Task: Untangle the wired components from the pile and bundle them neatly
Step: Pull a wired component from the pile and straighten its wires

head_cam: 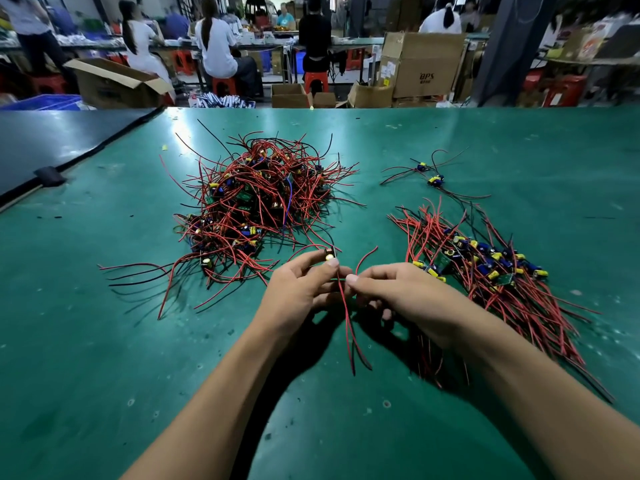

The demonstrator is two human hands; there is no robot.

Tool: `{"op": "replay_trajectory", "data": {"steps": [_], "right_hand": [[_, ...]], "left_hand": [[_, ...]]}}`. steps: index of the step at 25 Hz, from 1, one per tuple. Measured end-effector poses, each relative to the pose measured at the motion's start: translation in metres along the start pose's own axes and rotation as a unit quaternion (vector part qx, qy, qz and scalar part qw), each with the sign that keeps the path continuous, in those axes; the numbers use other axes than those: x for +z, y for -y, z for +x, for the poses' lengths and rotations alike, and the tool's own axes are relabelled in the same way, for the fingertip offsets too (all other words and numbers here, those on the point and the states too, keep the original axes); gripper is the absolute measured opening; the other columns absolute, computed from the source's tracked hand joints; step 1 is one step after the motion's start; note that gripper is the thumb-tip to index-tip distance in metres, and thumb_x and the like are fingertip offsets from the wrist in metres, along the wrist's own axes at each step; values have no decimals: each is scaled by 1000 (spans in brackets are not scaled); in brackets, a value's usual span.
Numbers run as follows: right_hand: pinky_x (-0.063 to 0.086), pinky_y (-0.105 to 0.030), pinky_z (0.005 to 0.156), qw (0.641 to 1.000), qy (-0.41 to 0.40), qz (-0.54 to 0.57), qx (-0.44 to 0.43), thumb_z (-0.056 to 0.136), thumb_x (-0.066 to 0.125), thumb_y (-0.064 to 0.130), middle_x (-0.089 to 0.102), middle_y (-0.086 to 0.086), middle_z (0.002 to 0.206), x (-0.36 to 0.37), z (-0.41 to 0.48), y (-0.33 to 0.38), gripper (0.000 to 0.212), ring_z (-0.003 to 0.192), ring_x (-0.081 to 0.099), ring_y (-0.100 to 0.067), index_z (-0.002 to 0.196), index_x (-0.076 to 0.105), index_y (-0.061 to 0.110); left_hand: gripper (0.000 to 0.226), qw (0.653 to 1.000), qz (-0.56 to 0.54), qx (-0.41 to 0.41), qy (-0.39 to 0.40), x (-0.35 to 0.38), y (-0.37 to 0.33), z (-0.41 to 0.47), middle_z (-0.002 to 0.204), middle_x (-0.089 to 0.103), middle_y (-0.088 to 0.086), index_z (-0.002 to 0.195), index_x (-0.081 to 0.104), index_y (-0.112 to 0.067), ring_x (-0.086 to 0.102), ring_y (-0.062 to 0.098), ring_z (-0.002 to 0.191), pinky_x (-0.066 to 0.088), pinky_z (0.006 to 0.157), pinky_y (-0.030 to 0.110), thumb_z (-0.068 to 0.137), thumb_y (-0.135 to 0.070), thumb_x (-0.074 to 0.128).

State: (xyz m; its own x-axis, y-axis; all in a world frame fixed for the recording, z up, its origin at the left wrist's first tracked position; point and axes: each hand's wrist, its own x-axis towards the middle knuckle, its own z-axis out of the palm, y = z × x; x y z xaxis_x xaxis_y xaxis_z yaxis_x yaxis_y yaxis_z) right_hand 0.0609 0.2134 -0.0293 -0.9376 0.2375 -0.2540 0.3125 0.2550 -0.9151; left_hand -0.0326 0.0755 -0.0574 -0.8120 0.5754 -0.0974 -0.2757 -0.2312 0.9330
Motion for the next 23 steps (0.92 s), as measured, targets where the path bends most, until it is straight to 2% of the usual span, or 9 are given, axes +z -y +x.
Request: {"op": "replay_trajectory", "data": {"steps": [2,4,6,11,14,16,19,21,23], "right_hand": [[42,-26,64,984,-95,-146,-27,93,66,39,66,10,67,0,4,-7,23,65,58,-7,83,74,20],[47,-26,75,946,-180,-269,-35,93,65,39,73,4,83,-3,5,-15,22,83,65,-14,89,76,21],[52,-33,83,930,-226,-289,-27,92,63,40,74,2,87,-11,5,-20,23,90,66,-21,89,74,21],[52,-35,77,899,-271,-343,-29,94,59,43,72,2,88,-19,-1,-23,24,88,66,-26,94,72,24],[51,-31,87,925,-271,-228,-136,97,61,31,74,0,99,-9,-1,-21,21,91,67,-18,106,74,18],[51,-26,89,967,-197,-82,-136,96,64,27,74,4,102,-2,-1,-17,24,91,68,-7,117,71,17],[46,-13,69,988,-98,70,-99,92,71,19,67,6,90,10,-1,-18,26,67,59,6,117,69,14],[42,-10,58,981,-98,136,-98,89,73,14,66,7,78,10,-3,-18,19,58,55,4,107,72,10],[43,-12,56,974,-106,172,-105,87,74,14,68,5,73,5,-4,-17,11,60,57,-1,96,74,7]], "left_hand": [[11,999,-23,2,-27,-1,1,-1,74,71,10,100,61,-5,69,21,60,58,56,27,89,-6,64],[18,999,-36,-5,-38,0,2,-2,70,66,9,102,61,-5,66,21,57,56,51,28,86,-7,68],[24,999,-19,-2,-35,1,1,-3,67,62,6,106,59,-4,62,16,52,52,49,25,84,-4,69],[24,997,80,21,-7,7,2,-9,61,56,3,99,61,-7,53,13,46,43,47,22,80,3,71],[23,995,97,2,15,13,5,-14,59,54,2,97,60,-8,50,12,45,42,44,22,80,4,70],[23,992,120,0,31,14,7,-17,58,54,3,97,60,-5,50,13,44,43,43,22,80,6,70],[22,984,169,11,48,13,8,-18,56,56,3,97,60,-4,51,14,44,42,46,22,79,5,70],[25,980,186,15,64,13,9,-18,56,57,1,98,60,-5,51,17,45,41,49,25,78,5,71],[26,977,197,17,83,13,7,-20,57,58,2,97,61,-8,52,19,47,42,51,26,77,3,74]]}}
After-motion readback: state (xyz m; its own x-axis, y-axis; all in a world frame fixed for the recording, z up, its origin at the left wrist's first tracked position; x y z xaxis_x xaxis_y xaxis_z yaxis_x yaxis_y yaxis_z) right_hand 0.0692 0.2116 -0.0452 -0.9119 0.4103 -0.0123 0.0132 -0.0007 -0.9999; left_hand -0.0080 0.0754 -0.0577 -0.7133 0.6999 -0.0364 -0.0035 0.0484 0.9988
